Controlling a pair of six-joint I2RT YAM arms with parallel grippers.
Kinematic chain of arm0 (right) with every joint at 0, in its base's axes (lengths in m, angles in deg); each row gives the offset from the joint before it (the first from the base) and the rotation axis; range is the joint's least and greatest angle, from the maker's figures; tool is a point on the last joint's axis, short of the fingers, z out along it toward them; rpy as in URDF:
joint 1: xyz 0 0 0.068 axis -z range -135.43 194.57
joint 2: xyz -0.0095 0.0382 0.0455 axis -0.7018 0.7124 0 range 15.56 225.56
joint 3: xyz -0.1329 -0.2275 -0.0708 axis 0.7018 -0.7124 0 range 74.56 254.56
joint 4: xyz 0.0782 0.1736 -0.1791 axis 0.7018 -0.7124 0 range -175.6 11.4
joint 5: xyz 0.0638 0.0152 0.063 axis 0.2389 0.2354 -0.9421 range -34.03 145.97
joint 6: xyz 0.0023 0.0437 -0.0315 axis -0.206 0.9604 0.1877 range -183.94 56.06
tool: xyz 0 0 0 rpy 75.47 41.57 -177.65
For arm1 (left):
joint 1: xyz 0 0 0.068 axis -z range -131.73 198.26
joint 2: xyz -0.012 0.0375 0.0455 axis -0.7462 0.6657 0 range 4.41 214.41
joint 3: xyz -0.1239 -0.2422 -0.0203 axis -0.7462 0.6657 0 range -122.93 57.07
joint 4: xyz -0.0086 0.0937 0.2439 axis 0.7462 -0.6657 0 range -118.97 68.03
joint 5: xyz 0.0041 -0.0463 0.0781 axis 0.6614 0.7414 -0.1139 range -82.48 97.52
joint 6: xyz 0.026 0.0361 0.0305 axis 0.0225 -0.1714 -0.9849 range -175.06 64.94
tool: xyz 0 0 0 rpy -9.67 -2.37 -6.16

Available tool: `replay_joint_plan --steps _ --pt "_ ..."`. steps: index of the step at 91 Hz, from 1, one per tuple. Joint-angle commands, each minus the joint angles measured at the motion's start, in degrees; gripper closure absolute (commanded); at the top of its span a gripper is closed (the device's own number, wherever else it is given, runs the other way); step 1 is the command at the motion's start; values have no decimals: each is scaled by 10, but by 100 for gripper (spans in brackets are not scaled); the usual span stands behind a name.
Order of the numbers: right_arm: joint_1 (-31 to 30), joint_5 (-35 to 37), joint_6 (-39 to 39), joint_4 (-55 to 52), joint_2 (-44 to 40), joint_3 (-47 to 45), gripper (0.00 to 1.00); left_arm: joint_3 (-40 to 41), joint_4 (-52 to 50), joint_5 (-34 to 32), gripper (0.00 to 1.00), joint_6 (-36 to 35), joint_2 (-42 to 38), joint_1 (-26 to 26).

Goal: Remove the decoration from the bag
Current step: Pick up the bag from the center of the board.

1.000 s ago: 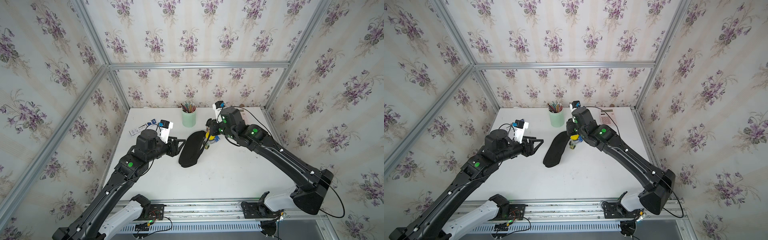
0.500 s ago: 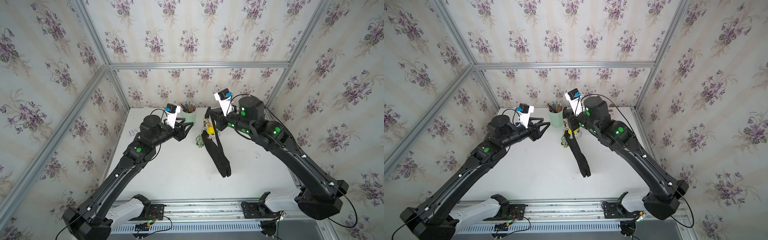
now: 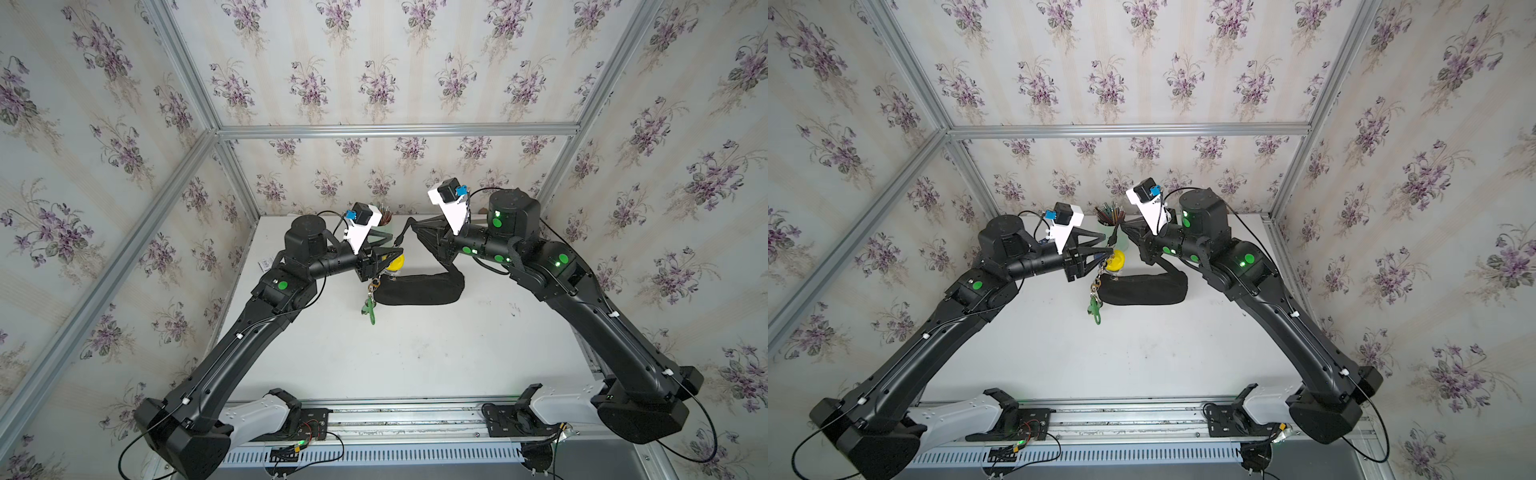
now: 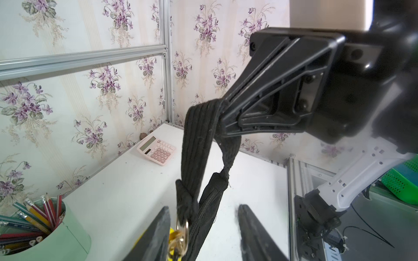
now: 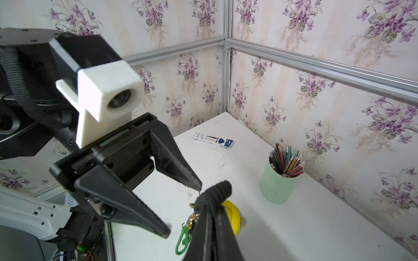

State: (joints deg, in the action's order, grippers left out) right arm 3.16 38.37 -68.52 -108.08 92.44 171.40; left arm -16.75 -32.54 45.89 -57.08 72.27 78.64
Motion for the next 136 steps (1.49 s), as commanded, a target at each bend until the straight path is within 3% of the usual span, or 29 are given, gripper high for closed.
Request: replay_joint_plan --steps 1,4,27,49,71,76,82,89,111,124,136 --pt "0 -40 -4 40 -4 0 100 -11 -9 5 54 -30 9 -1" --pt "0 -46 -4 42 -5 -1 100 -14 -9 7 56 -32 12 0" --pt "0 -59 4 49 -11 -13 100 -24 -9 9 100 -34 29 -1" --pt "0 -56 26 62 -23 -31 100 -20 11 2 100 -11 29 -1" --pt "0 -150 44 125 -50 -99 100 12 109 -31 100 78 20 -1" --pt "0 -156 46 143 -57 -118 85 13 129 -26 100 93 21 -1" --pt "1 -153 45 163 -67 -142 58 10 141 -21 100 107 23 -2" --pt "1 -132 45 177 -78 -165 49 5 146 -13 100 118 25 -5" --pt "60 -78 67 231 -123 -265 59 24 217 52 100 187 35 -35" --pt "133 -124 94 275 -154 -317 60 20 236 87 100 212 44 -47" --pt "149 -151 95 307 -163 -341 60 9 240 131 100 214 52 -48"
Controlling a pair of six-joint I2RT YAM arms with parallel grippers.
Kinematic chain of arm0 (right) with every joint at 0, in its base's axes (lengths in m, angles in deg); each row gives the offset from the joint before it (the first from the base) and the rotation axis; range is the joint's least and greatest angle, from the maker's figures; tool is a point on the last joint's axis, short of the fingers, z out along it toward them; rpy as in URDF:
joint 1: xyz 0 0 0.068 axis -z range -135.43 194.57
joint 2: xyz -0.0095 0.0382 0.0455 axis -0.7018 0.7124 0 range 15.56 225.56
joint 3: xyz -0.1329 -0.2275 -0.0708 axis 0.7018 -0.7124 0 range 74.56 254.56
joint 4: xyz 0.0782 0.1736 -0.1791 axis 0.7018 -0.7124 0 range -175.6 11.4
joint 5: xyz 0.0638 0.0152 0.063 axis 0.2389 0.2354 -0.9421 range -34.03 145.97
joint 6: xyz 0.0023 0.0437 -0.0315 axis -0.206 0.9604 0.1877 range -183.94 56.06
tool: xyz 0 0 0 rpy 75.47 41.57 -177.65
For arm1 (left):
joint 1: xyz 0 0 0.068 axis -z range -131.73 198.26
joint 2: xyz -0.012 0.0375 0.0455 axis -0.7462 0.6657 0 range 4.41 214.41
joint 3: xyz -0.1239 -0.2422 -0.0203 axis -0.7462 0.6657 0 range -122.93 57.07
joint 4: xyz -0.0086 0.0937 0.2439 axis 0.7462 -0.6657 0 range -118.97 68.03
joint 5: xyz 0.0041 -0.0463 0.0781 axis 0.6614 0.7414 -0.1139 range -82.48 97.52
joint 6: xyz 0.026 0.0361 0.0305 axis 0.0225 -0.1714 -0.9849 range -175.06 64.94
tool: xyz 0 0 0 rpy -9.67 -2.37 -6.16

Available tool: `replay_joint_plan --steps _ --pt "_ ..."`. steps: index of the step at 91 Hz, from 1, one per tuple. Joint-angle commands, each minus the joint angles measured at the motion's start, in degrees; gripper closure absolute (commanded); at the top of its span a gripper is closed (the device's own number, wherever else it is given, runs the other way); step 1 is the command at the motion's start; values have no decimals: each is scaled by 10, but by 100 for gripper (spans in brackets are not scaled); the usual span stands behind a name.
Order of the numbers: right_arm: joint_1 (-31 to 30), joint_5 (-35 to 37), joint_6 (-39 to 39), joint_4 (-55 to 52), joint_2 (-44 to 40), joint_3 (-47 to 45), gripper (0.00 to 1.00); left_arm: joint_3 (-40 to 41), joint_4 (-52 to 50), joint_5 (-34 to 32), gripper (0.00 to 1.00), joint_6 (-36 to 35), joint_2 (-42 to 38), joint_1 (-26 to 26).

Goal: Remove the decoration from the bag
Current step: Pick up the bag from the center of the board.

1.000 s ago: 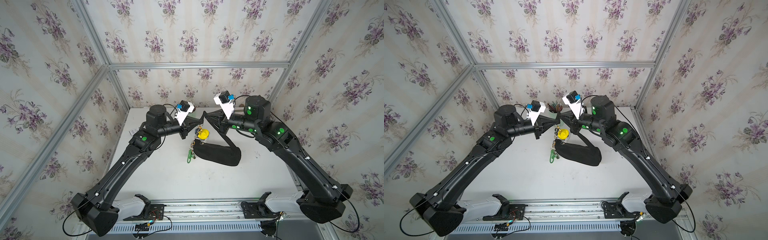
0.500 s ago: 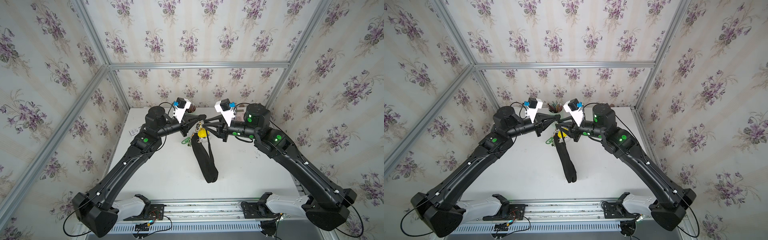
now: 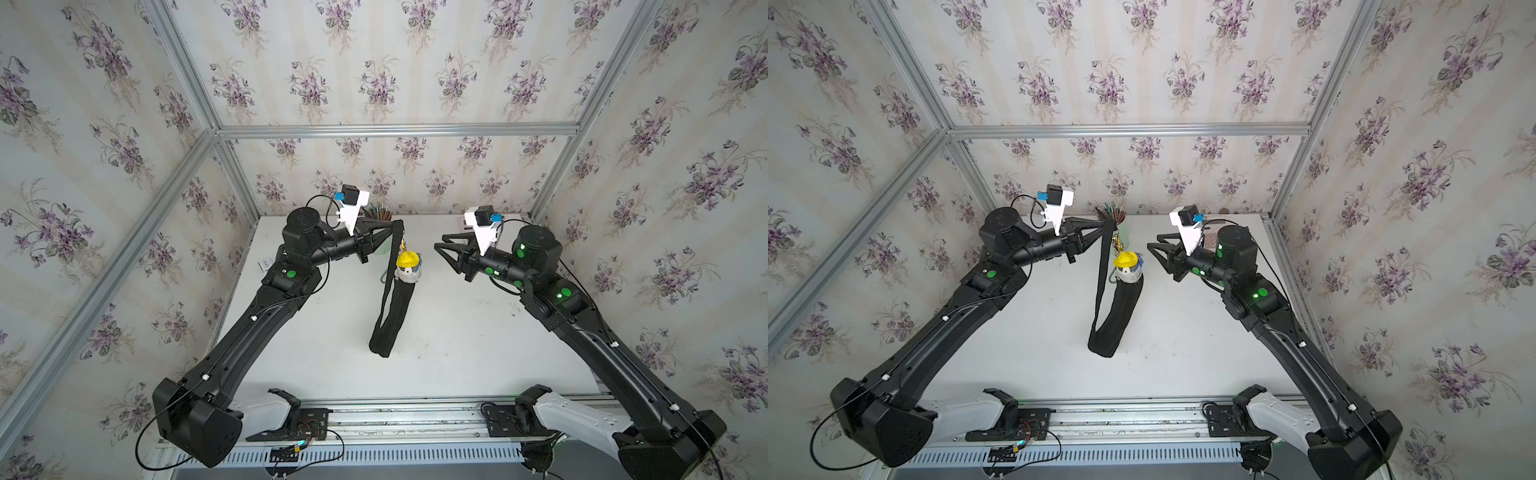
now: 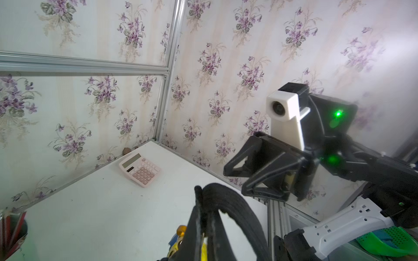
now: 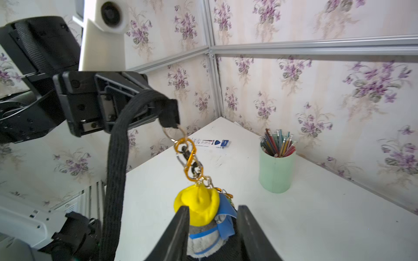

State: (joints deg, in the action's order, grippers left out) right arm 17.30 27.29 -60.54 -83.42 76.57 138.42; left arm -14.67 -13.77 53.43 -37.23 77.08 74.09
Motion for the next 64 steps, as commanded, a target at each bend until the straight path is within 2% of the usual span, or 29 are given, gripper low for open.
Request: replay_joint_plan --steps 1,24,42,51,64 --pt "7 -45 15 64 -3 -12 60 -12 53 59 100 17 5 -2" --pt "7 -164 33 167 1 -39 60 -13 123 153 100 65 22 -2" --pt "7 -203 44 227 -1 -59 55 -12 248 238 100 170 53 -2" --pt "7 -213 44 228 8 -52 55 -16 293 257 100 215 67 -2" --pt "0 -227 39 239 14 -49 55 -18 320 267 100 245 79 -2"
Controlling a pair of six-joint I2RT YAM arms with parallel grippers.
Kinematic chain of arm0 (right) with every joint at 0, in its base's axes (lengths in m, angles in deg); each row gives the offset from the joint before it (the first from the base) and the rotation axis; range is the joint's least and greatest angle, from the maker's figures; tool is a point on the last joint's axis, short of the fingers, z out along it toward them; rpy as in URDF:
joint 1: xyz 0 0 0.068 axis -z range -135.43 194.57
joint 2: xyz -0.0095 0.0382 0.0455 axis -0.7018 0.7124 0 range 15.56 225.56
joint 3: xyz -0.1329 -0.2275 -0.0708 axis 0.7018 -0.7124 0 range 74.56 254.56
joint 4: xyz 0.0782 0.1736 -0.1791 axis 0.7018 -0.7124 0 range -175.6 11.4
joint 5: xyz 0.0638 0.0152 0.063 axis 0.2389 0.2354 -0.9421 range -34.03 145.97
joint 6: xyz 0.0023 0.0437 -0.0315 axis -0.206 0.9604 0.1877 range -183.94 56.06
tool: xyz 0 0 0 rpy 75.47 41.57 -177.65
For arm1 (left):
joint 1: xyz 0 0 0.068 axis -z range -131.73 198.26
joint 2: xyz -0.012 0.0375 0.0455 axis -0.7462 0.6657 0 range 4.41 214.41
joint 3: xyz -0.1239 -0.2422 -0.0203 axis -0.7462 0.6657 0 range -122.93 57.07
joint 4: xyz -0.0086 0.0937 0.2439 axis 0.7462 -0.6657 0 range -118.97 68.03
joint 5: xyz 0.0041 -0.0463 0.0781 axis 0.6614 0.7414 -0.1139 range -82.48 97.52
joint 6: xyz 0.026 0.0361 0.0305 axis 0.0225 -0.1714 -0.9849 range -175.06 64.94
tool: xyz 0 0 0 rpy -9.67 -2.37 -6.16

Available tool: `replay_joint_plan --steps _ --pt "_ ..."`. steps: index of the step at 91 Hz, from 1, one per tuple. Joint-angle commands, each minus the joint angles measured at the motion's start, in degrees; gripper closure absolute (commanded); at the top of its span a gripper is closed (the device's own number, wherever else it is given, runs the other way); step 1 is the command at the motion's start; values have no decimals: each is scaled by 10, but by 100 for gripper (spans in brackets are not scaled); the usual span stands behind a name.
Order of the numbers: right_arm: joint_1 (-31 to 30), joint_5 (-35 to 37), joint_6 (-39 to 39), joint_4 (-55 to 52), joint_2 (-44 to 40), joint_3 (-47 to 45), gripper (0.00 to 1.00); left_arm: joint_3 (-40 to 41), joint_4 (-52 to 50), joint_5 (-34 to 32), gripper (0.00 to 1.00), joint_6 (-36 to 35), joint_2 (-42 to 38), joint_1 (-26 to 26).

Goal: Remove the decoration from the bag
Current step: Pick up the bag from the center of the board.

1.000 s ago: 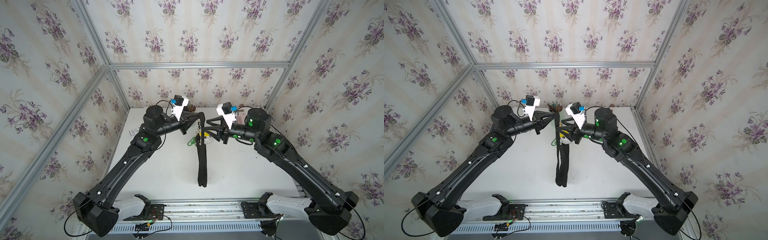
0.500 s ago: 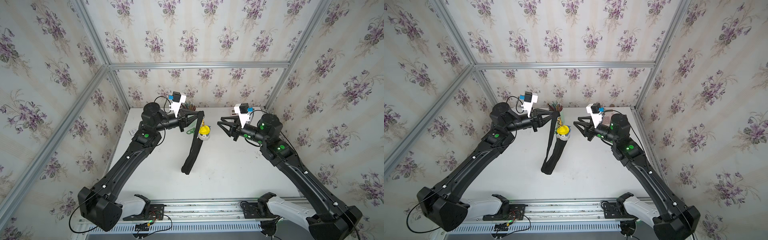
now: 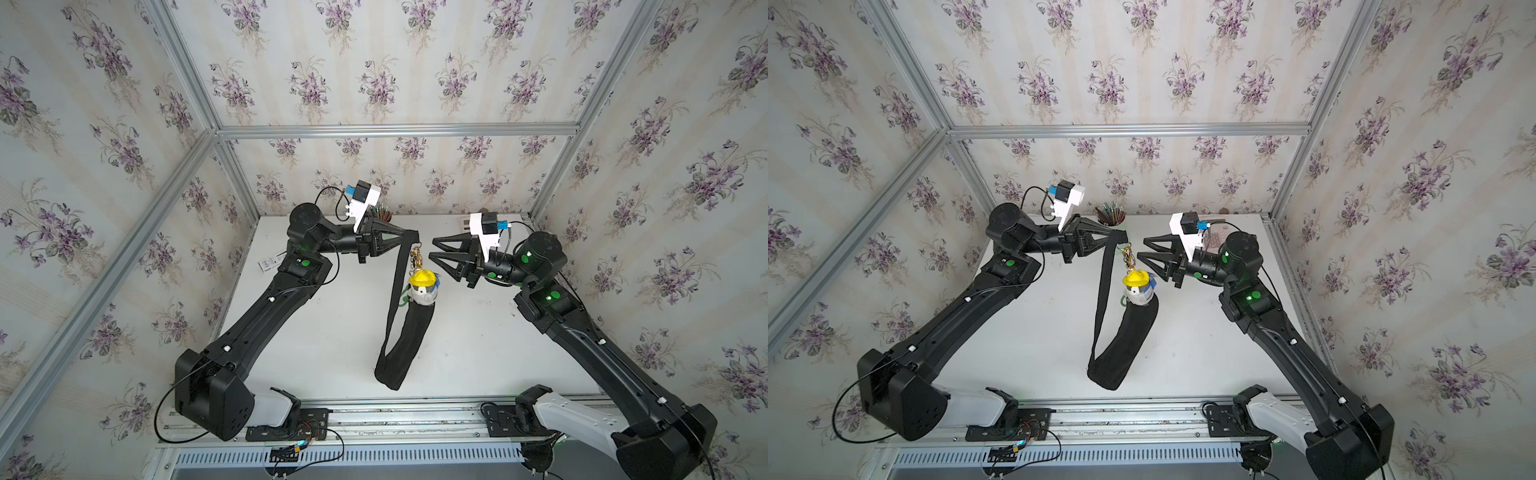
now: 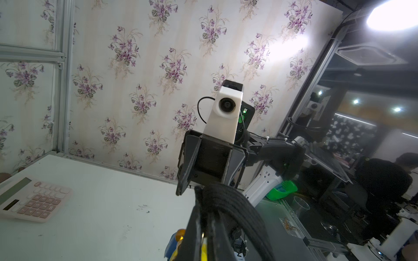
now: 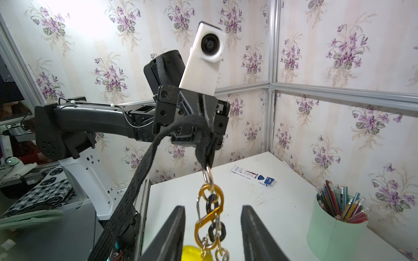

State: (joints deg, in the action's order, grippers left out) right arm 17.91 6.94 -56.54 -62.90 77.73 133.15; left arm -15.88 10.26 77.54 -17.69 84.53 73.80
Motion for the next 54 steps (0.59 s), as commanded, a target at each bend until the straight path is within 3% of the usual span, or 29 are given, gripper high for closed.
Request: replay_joint_plan --steps 1,30,54 --pt "-7 -22 -3 33 3 4 55 -6 79 26 100 50 5 0" --pt "-26 -12 -22 17 27 36 56 0 71 35 100 44 -4 1" --pt "-38 -10 -21 11 55 60 75 0 6 32 100 -8 -24 9"
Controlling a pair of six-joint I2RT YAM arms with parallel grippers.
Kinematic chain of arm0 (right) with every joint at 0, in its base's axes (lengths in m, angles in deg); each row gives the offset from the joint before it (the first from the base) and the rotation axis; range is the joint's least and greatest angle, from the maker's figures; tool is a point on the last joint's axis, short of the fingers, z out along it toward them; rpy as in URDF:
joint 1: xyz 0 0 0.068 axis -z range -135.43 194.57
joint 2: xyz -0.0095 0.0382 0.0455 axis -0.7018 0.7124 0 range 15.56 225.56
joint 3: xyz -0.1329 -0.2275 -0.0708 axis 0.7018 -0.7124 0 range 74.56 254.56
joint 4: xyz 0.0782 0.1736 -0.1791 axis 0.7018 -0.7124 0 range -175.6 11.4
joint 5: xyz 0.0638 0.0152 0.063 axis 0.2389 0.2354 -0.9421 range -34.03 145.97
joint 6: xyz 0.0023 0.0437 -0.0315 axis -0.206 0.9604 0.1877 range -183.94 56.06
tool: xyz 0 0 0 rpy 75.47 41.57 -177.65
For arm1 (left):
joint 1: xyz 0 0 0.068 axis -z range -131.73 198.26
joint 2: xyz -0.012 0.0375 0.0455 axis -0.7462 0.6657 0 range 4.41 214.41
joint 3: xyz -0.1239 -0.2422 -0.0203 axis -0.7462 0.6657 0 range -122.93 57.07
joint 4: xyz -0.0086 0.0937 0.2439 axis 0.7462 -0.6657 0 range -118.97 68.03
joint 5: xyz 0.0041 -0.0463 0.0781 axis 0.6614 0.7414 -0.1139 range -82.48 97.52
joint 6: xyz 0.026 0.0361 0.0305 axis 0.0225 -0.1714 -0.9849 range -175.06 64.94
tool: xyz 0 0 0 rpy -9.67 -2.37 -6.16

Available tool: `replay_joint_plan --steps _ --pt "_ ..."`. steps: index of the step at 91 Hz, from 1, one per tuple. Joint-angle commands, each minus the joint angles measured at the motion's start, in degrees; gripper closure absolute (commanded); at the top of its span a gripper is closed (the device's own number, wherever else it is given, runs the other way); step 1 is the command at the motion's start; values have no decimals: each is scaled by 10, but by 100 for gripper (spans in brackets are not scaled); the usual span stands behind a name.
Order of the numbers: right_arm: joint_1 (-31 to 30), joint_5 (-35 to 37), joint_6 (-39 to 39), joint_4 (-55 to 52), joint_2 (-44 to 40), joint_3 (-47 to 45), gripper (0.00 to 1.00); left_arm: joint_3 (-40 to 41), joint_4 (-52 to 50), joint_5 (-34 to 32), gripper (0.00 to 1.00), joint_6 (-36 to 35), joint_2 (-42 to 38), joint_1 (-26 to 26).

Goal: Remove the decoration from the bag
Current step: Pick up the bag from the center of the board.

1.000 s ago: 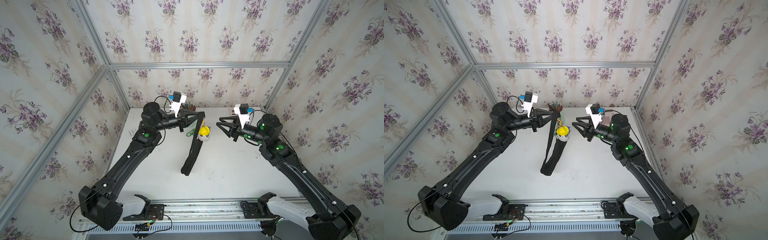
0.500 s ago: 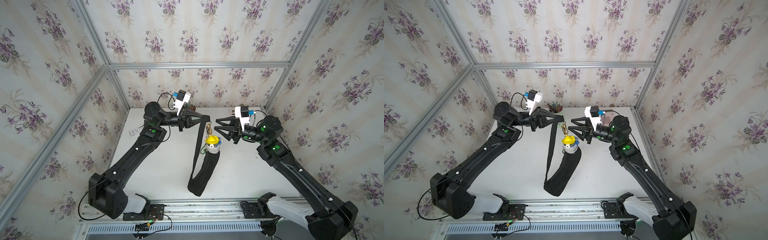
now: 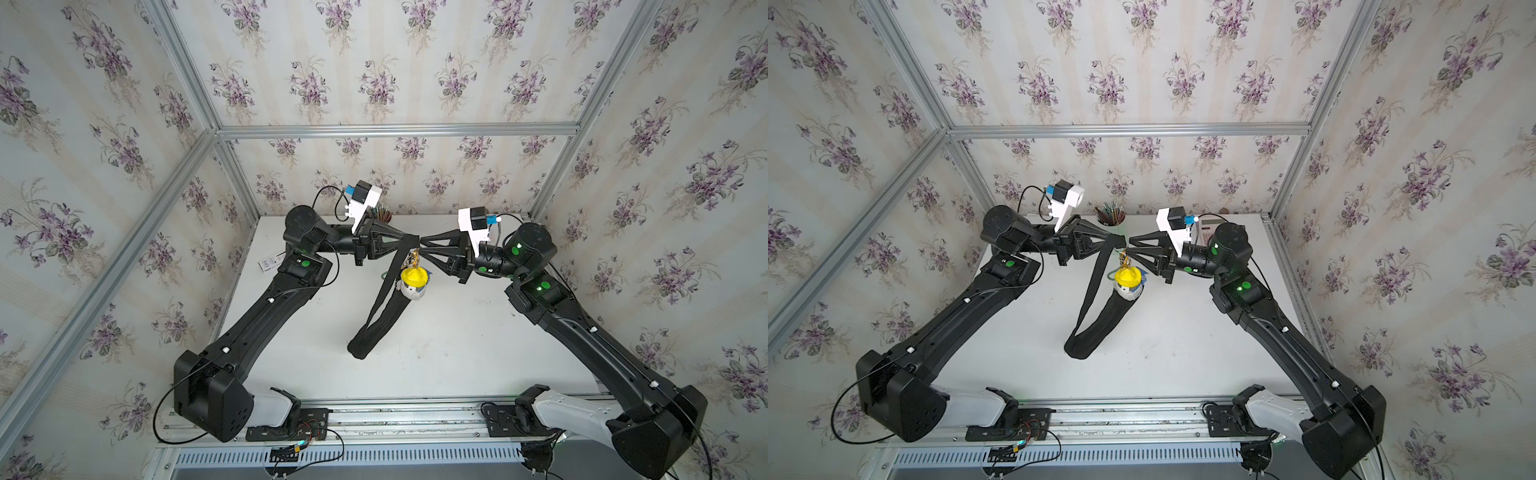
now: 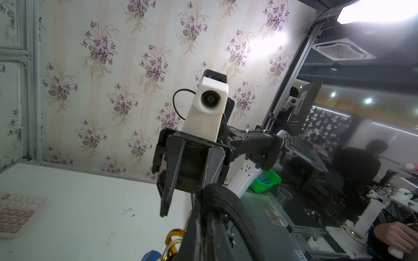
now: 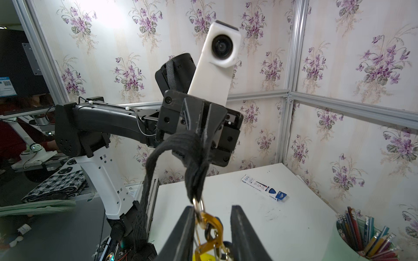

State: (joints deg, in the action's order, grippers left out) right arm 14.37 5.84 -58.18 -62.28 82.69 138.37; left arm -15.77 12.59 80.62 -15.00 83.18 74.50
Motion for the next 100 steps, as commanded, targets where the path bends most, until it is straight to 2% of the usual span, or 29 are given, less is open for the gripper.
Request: replay_joint_plan --steps 1,18,25,35,39,56,62,73,92,100 --pt "-2 1 -5 5 6 8 76 -1 -22 1 100 -38 -12 2" --pt "-2 0 -5 6 5 8 100 -1 -40 -5 100 -56 -19 3" --pt "-1 -10 -1 8 5 7 100 -1 -40 -5 100 -57 -19 3" --pt "-2 -38 0 11 2 5 85 0 -41 -8 100 -58 -19 4" --pt "-23 -44 0 14 0 3 81 -1 -41 -9 100 -57 -19 4" --pt "-27 -65 -4 22 -7 -5 74 -1 -43 -7 100 -57 -19 5" --pt "-28 -64 -4 24 -9 -6 76 -3 -44 -5 100 -56 -19 6" --pt "-28 -64 -3 23 -10 -6 90 -4 -44 -3 100 -56 -20 7" --pt "-28 -62 -3 24 -15 -13 100 -4 -45 -5 100 -59 -25 7" --pt "-28 -62 -2 24 -16 -13 100 -4 -45 -4 100 -60 -26 7"
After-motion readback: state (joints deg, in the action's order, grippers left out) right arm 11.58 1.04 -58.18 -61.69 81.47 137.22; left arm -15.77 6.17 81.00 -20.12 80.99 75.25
